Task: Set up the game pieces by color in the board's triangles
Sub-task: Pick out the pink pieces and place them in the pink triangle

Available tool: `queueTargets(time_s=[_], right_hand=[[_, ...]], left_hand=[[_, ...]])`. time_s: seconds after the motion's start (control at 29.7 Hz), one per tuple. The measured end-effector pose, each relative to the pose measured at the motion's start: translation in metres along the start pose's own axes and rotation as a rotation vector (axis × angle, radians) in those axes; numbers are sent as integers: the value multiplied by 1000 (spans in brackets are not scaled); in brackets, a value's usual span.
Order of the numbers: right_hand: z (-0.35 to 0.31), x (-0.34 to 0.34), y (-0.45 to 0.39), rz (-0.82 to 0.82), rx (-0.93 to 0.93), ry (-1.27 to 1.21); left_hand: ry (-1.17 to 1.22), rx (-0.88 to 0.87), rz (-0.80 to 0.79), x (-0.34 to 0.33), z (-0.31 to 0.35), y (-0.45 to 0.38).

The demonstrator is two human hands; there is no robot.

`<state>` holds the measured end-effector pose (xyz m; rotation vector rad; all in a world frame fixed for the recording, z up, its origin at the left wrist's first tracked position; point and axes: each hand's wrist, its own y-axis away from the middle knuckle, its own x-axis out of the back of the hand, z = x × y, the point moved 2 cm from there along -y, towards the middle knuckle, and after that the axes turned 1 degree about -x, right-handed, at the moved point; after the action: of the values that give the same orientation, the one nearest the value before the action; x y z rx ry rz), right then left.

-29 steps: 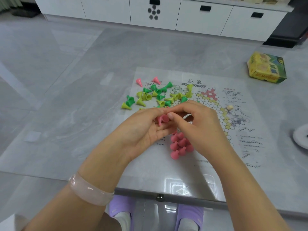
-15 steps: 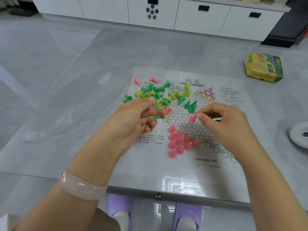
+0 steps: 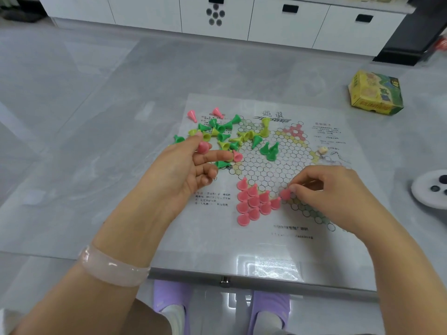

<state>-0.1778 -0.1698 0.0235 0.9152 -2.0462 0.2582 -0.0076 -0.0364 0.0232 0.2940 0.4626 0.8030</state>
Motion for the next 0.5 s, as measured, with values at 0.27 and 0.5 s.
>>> queueTargets(time_s=[0.27, 0.5], right_hand=[[1, -2, 0, -44, 6, 46], [2, -2, 0, -62, 7, 55]], left_hand=[[4, -3, -15, 1, -1, -1], [14, -8, -11, 2, -1, -2]])
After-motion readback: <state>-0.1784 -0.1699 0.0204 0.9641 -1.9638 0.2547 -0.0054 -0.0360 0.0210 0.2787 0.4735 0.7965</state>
